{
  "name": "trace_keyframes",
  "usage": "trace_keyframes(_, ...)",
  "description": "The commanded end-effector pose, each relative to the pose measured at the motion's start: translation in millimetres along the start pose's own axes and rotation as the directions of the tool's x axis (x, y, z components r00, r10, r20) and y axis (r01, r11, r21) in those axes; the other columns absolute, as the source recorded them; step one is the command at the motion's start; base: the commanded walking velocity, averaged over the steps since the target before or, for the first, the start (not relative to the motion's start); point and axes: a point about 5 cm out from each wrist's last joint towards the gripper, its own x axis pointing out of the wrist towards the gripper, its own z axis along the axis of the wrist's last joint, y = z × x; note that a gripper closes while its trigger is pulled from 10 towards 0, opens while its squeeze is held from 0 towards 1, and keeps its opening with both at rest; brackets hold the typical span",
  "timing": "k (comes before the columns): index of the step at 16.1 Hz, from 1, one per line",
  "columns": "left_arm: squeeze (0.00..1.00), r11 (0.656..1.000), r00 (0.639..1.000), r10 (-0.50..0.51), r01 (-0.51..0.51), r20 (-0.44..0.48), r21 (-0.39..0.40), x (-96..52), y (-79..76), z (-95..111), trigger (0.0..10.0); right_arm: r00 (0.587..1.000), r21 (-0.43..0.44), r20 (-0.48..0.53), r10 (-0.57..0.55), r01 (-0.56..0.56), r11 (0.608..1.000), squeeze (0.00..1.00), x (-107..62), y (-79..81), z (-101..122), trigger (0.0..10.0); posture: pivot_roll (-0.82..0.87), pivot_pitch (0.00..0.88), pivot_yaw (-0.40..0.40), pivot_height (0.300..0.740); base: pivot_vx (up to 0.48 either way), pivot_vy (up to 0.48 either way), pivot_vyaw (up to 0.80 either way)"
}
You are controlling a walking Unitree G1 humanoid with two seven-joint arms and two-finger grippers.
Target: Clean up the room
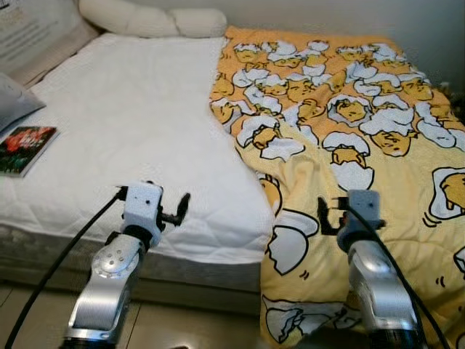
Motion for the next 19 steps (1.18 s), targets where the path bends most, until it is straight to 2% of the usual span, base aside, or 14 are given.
trace_keyframes(1, 0.60, 0.999, 0.999, -0.033, 0.033, 0.001, 0.018, 1.4, -0.7, 1.7, 10.0, 1.000, 0.008, -0.012, -0.016, 0.016, 1.000, 1.00, 2.3, -4.8, -1.8, 10.0, -0.02, 0.000, 0.004, 0.740, 0.000, 0.000, 0.00)
trace_keyframes(2, 0.45, 0.994, 0.996, -0.089, 0.090, -0.019, 0.067, 2.0, 1.9, 1.7, 10.0, 0.998, 0.010, -0.058, -0.039, 0.040, 0.999, 1.00, 16.1, -14.5, -6.5, 10.0, -0.01, 0.000, 0.012, 0.740, 0.000, 0.000, 0.00)
trace_keyframes(3, 0.45, 0.990, 0.994, -0.107, 0.109, -0.025, 0.084, 2.2, 2.9, 2.0, 10.0, 0.996, 0.017, -0.075, -0.048, 0.049, 0.999, 1.00, 20.7, -18.3, -8.1, 10.0, -0.01, 0.000, 0.014, 0.740, 0.000, 0.000, 0.00)
trace_keyframes(4, 0.39, 0.986, 0.991, -0.129, 0.131, -0.032, 0.103, 2.4, 3.7, 2.7, 10.0, 0.993, 0.019, -0.101, -0.063, 0.066, 0.998, 1.00, 26.1, -24.1, -11.0, 10.0, 0.00, 0.000, 0.019, 0.740, 0.000, 0.000, 0.00)
trace_keyframes(5, 0.33, 0.983, 0.990, -0.140, 0.143, -0.035, 0.112, 2.7, 4.2, 3.3, 10.0, 0.990, 0.020, -0.117, -0.073, 0.076, 0.997, 0.00, 28.9, -27.4, -12.7, 10.0, 0.00, 0.000, 0.020, 0.740, 0.000, 0.000, 0.00)
trace_keyframes(7, 0.21, 0.966, 0.980, -0.196, 0.200, -0.045, 0.164, 0.2, 9.3, 9.5, 10.0, 0.981, 0.069, -0.180, -0.076, 0.090, 0.994, 0.00, 40.1, -44.7, -18.1, 10.0, 0.04, 0.000, 0.038, 0.740, 0.000, 0.000, 0.00)
trace_keyframes(11, 0.20, 0.942, 0.968, -0.245, 0.253, -0.061, 0.221, -11.0, 16.5, 20.6, 10.0, 0.967, 0.223, -0.243, -0.075, 0.131, 0.966, 0.00, 43.8, -62.3, -22.9, 10.0, 0.12, 0.000, 0.072, 0.740, 0.000, 0.000, 0.00)
trace_keyframes(13, 0.20, 0.931, 0.964, -0.257, 0.267, -0.075, 0.249, -20.6, 20.7, 25.5, 10.0, 0.951, 0.359, -0.306, -0.041, 0.155, 0.921, 0.00, 39.4, -65.0, -37.2, 10.0, 0.17, 0.000, 0.091, 0.740, 0.000, 0.000, 0.00)
trace_keyframes(14, 0.20, 0.927, 0.962, -0.260, 0.273, -0.082, 0.257, -22.9, 22.1, 26.1, 10.0, 0.948, 0.398, -0.319, -0.003, 0.137, 0.907, 0.00, 38.2, -61.5, -42.3, 7.5, 0.18, 0.000, 0.094, 0.740, 0.000, 0.000, 0.00)
trace_keyframes(15, 0.20, 0.925, 0.961, -0.263, 0.277, -0.086, 0.260, -23.7, 22.3, 26.2, 10.0, 0.948, 0.417, -0.318, 0.015, 0.126, 0.900, 0.00, 37.8, -59.7, -43.9, 7.2, 0.18, 0.000, 0.094, 0.740, 0.000, 0.000, 0.00)
trace_keyframes(16, 0.20, 0.921, 0.958, -0.271, 0.285, -0.089, 0.264, -26.6, 22.0, 28.1, 10.0, 0.947, 0.447, -0.319, 0.026, 0.127, 0.886, 0.00, 36.3, -57.3, -48.2, 4.9, 0.20, 0.000, 0.100, 0.740, 0.000, 0.000, 0.00)
trace_keyframes(17, 0.20, 0.921, 0.958, -0.272, 0.287, -0.092, 0.265, -27.9, 21.9, 29.5, 10.0, 0.944, 0.463, -0.329, 0.021, 0.142, 0.875, 0.00, 34.9, -56.1, -51.9, 4.0, 0.20, 0.000, 0.103, 0.740, 0.000, 0.000, 0.00)
trace_keyframes(19, 0.20, 0.919, 0.957, -0.274, 0.291, -0.098, 0.266, -27.6, 20.5, 30.3, 10.0, 0.938, 0.468, -0.346, 0.016, 0.158, 0.869, 0.00, 32.6, -52.3, -58.3, 0.0, 0.20, 0.000, 0.108, 0.740, 0.000, 0.000, 0.00)
